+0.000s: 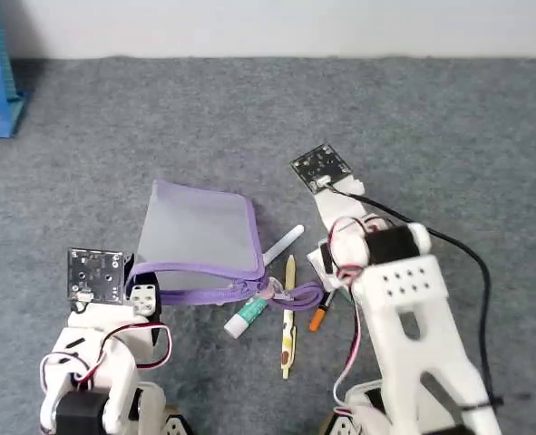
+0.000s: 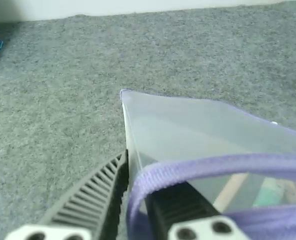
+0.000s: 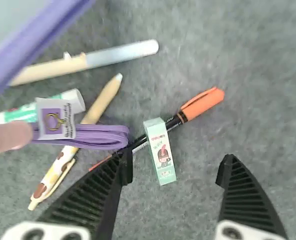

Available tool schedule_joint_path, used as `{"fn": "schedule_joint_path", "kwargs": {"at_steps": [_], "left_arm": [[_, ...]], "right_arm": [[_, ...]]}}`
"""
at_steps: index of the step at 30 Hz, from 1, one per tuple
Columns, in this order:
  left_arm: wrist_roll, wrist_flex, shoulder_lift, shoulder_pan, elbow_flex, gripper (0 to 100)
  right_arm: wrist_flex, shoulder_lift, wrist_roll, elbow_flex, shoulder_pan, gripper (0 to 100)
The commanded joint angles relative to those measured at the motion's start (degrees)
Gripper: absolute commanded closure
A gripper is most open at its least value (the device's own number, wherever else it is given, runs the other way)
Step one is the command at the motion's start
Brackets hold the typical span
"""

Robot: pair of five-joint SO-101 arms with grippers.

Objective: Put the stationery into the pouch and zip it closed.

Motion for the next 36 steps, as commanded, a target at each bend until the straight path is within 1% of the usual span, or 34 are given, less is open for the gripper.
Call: {"fn": "schedule_joint_path", "kwargs": {"at_steps": [1,12,14,19,21,23,32,36], "left_arm": [[0.70,0.00,-0.79,-0.44,-4.09,99],[0.70,0.18,-0.79,-0.44,-3.03,99],[0.70,0.09,-0.79,-0.44,-2.24,99],[0.70,0.09,-0.79,-0.44,-1.89,99],[0.70,0.09,-0.79,-0.44,-1.89,99],[0.70,0.09,-0.79,-0.44,-1.80,99],[0.70,-0.09,-0.79,-0.44,-0.48,99],[0.70,-0.09,-0.79,-0.44,-0.40,99]], "right_arm": [[-2.15,4.00,-0.26,-3.34,0.66,73.9],[-9.27,22.37,6.95,-3.52,0.48,74.2],[-9.71,25.01,7.65,-4.84,0.48,77.8],[-9.45,31.25,10.37,-9.49,0.75,93.6],[-9.45,34.07,10.99,-10.90,0.75,96.3],[-9.36,36.09,10.99,-12.04,0.84,96.9],[-3.03,36.70,10.99,-16.35,1.45,98.8],[1.71,31.25,10.73,-18.11,3.21,98.9]]}}
